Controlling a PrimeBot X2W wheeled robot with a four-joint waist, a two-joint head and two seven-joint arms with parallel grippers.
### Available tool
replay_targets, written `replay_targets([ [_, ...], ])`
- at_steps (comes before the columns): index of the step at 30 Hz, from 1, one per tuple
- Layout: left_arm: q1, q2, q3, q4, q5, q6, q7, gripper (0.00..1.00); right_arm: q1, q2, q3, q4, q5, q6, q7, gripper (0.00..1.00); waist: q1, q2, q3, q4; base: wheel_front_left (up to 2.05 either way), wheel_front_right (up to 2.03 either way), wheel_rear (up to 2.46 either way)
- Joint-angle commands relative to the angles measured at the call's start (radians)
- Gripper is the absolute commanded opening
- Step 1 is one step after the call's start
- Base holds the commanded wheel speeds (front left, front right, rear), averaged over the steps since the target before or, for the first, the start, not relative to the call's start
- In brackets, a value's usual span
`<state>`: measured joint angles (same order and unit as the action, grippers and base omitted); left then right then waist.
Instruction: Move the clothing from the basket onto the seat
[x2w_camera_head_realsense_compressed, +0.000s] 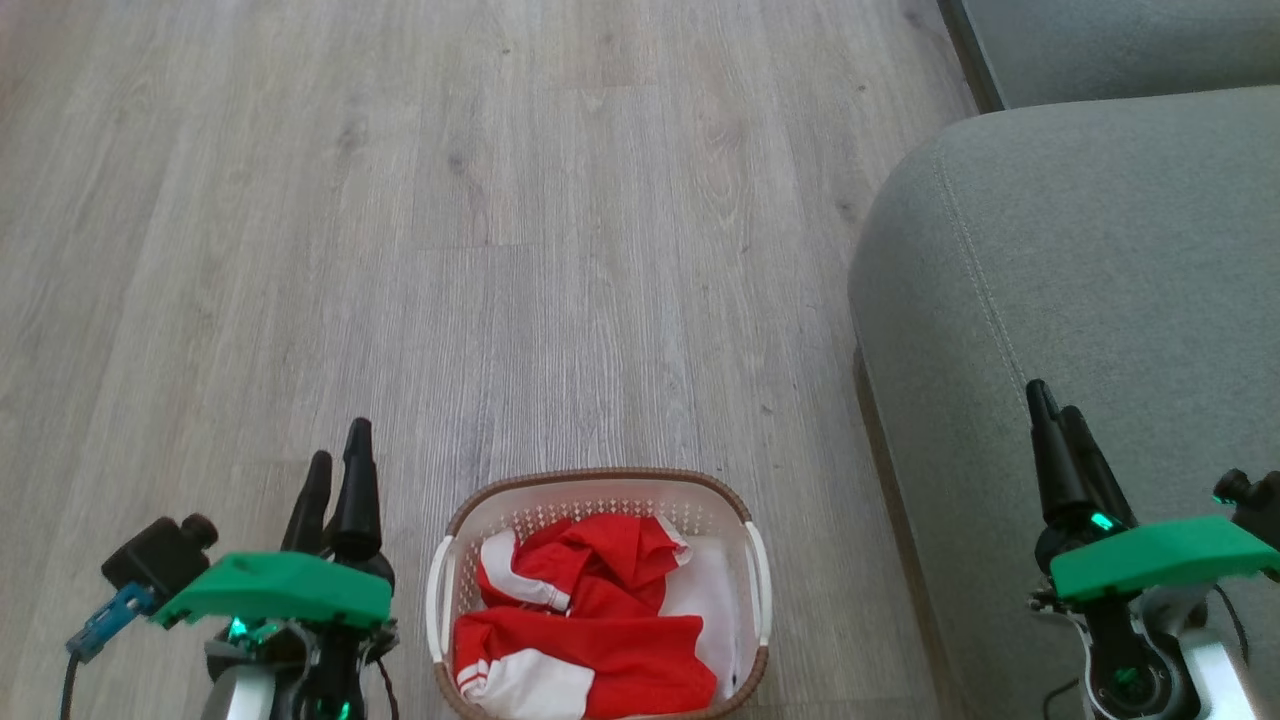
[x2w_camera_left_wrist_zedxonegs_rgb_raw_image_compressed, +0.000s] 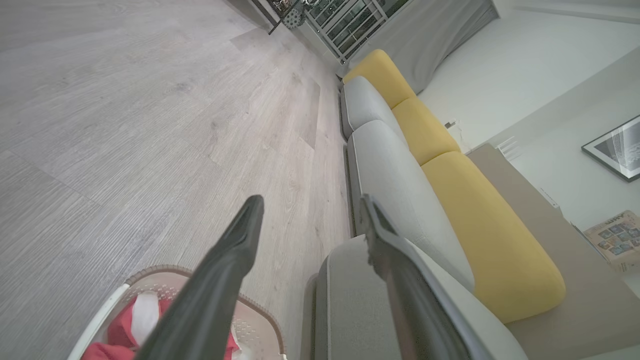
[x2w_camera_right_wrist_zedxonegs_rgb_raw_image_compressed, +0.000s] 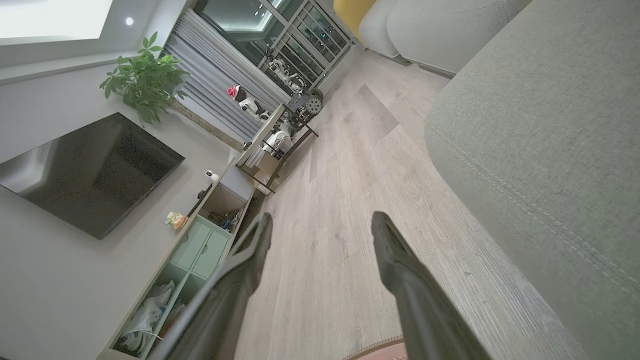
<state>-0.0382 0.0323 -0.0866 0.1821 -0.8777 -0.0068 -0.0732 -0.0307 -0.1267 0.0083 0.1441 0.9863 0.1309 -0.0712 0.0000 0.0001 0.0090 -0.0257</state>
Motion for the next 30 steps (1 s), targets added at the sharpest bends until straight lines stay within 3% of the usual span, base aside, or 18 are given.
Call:
replay_targets([
  [1, -0.053, 0.012, 0.01, -0.044, 0.031, 0.009, -0.012, 1.0, -0.051, -0.023, 0.015, -0.045, -0.029, 0.0, -0.013, 1.0, 0.0, -0.0001, 0.0, 0.0, 0.0, 0.0, 0.0],
  [30, -0.072, 0.015, -0.052, -0.098, 0.355, 0.067, -0.094, 1.0, -0.071, -0.054, 0.053, -0.085, -0.327, 0.0, -0.095, 1.0, 0.0, -0.0001, 0.005, -0.01, 0.0, 0.0, 0.0],
])
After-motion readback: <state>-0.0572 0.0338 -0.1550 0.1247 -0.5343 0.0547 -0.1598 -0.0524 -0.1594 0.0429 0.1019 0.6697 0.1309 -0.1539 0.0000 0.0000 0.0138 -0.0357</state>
